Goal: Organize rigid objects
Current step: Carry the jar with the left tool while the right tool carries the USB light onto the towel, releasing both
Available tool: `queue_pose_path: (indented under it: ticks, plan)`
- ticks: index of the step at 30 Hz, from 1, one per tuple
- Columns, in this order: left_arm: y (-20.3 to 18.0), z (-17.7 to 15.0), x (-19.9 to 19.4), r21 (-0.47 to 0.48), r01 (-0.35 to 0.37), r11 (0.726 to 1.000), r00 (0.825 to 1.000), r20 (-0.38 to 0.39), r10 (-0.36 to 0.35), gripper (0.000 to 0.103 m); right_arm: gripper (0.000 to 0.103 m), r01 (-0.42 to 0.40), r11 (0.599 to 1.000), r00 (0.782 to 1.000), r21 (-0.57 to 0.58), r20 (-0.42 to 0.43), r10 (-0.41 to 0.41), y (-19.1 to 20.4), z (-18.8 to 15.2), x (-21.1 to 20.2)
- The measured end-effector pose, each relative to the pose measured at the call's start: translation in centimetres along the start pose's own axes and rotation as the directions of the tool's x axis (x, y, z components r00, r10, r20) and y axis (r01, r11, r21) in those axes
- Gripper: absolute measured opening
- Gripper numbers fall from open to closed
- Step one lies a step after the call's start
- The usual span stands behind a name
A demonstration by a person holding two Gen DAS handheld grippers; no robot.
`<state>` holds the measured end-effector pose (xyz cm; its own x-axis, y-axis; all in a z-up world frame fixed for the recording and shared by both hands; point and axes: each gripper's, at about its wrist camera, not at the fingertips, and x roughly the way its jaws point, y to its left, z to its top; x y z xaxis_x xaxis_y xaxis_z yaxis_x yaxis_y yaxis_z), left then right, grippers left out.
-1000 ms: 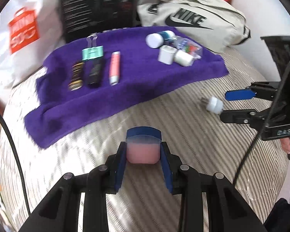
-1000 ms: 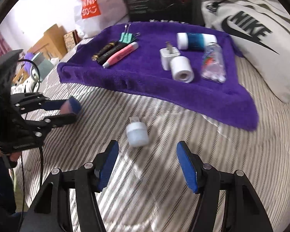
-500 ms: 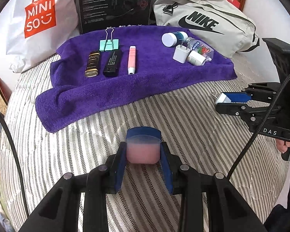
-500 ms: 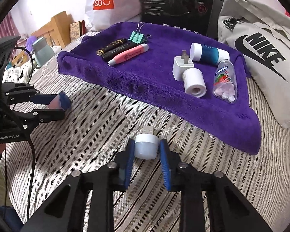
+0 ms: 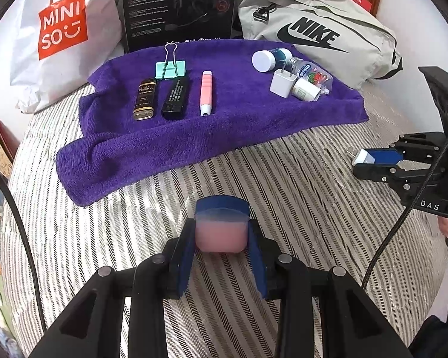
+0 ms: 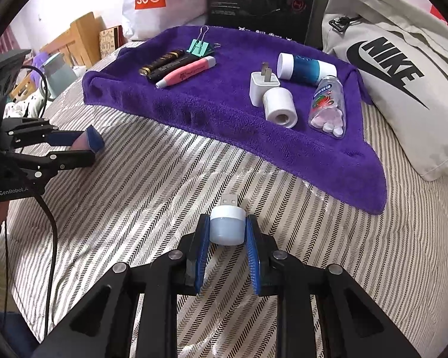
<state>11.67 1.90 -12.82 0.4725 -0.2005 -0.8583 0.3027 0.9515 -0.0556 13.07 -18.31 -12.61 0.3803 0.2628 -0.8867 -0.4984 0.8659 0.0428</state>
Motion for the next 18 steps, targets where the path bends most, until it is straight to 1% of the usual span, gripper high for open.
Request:
queue_pose_path:
  ticks: [3, 8, 9, 14, 18]
  plan:
    - [0.3, 0.0, -0.1, -0.016, 0.006, 1.0, 1.0, 0.002, -0.006, 0.032, 0.024, -0.009, 1.0, 1.0, -0.005, 0.006, 0.009, 0.0, 0.2, -0.4]
    - [0.2, 0.4, -0.9, -0.004, 0.01, 1.0, 1.0, 0.019, -0.01, 0.032, 0.024, -0.034, 0.999, 0.999, 0.009, 0.023, 0.034, -0.6, 0.5, -1.2]
    - [0.2, 0.6, -1.1, 0.001, 0.003, 1.0, 1.0, 0.023, -0.003, 0.032, 0.024, -0.039, 0.999, 0.999, 0.017, 0.025, 0.038, -0.8, 0.5, -1.3]
    - [0.4, 2.0, -1.8, 0.007, 0.012, 1.0, 0.999, 0.043, -0.012, 0.032, 0.024, -0.035, 0.999, 0.999, 0.036, 0.035, 0.034, -1.9, 1.3, -1.6]
    - [0.6, 3.6, -2.4, 0.011, 0.008, 1.0, 0.998, 0.065, -0.009, 0.032, 0.024, -0.028, 0.999, 0.998, 0.028, 0.05, 0.026, -2.5, 2.6, -2.0]
